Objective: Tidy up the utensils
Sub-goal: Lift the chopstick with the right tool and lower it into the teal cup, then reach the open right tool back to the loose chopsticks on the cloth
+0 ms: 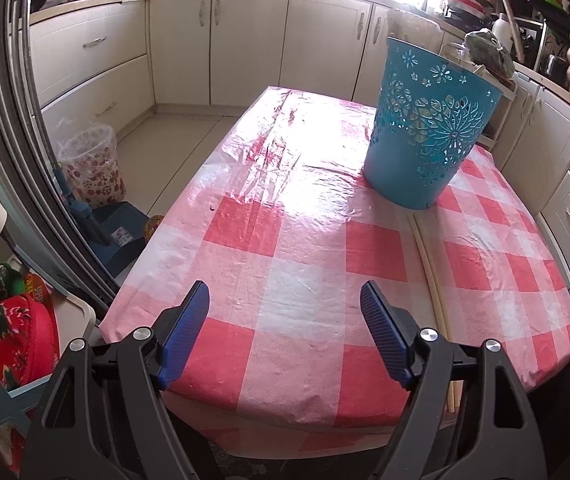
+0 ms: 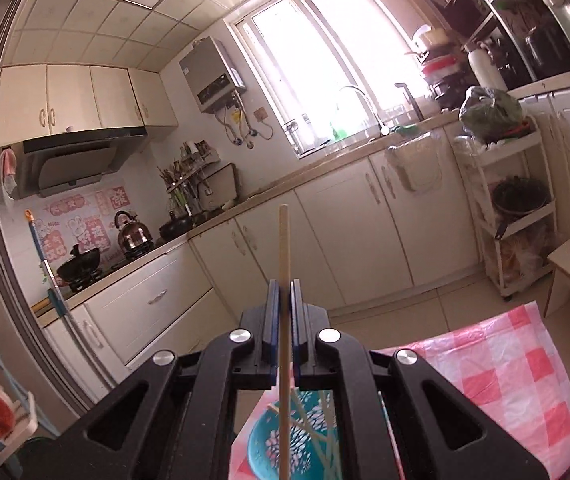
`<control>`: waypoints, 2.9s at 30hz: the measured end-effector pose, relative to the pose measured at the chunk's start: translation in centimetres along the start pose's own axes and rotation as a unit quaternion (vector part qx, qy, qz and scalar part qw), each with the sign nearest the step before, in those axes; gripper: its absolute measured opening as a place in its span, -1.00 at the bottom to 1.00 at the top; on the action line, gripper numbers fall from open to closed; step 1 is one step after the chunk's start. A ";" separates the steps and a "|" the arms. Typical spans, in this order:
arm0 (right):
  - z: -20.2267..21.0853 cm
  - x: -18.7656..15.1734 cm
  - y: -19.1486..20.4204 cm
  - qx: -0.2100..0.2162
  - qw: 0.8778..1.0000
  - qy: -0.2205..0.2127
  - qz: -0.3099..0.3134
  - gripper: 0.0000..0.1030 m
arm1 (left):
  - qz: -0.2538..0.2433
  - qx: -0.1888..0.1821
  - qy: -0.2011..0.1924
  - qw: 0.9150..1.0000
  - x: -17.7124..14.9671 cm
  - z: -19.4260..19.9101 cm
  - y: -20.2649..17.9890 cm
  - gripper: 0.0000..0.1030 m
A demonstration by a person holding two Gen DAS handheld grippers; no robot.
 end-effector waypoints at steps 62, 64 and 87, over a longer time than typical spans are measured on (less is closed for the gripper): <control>6.1 -27.9 -3.9 -0.095 0.938 0.315 0.106 -0.47 | -0.001 0.013 0.009 1.000 -0.9 2.2 -0.4 0.54; 6.0 -27.9 -3.8 -0.094 0.938 0.316 0.106 -0.47 | -0.001 0.013 0.009 1.000 -0.9 2.2 -0.4 0.54; 9.1 -26.7 -7.6 -0.092 0.926 0.334 0.152 -0.76 | -0.043 -0.057 0.054 0.996 0.5 -0.4 -5.9 0.54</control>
Point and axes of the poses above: each gripper's, at about its wrist camera, not at the fingertips, and z roughly against the way its jaws point, y to its left, x to its top, the point moved 9 cm from there along -z, roughly the way its jaws point, and after that the axes turned 2 degrees about -x, right-handed, at the moved point
